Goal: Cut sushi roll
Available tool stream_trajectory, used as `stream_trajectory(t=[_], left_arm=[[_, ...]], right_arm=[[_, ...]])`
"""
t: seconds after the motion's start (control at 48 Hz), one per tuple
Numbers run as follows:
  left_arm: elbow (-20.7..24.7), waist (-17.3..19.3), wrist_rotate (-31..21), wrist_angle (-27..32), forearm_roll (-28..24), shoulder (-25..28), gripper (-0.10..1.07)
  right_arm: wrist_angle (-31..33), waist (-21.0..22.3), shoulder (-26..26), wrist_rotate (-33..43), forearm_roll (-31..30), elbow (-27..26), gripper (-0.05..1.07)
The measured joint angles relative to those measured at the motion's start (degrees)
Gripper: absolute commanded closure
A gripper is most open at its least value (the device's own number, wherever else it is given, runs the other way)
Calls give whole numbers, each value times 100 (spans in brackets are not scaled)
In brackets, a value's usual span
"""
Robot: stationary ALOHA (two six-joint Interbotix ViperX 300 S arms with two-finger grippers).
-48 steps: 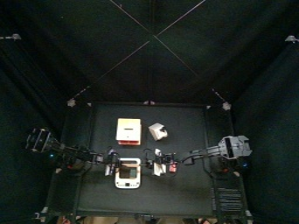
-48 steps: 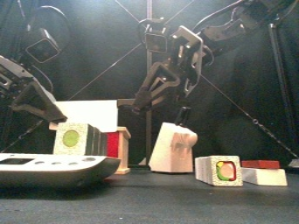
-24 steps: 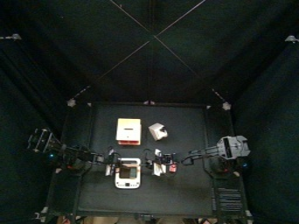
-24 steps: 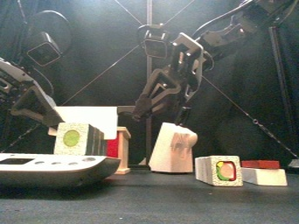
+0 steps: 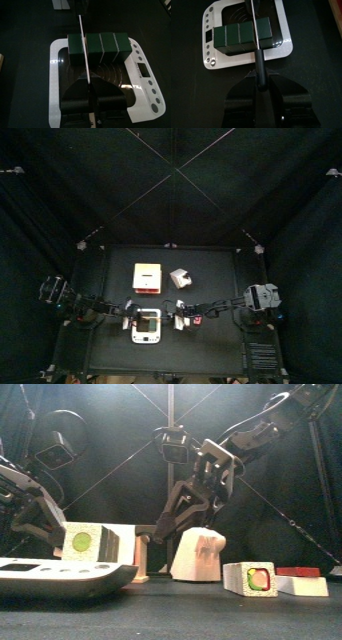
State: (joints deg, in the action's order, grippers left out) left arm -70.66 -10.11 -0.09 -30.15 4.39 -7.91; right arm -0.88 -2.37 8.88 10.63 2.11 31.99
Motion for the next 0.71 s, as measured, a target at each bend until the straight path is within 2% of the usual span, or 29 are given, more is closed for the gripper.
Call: stream_trajectory(t=[0.333, 0.708], left_arm=[[35, -9, -9, -18, -9, 185, 70], [35, 26, 35, 18, 0, 149, 70]], right_arm=[[53, -9, 44, 9, 18, -9, 51], [88, 0, 53, 18, -18, -132, 51]])
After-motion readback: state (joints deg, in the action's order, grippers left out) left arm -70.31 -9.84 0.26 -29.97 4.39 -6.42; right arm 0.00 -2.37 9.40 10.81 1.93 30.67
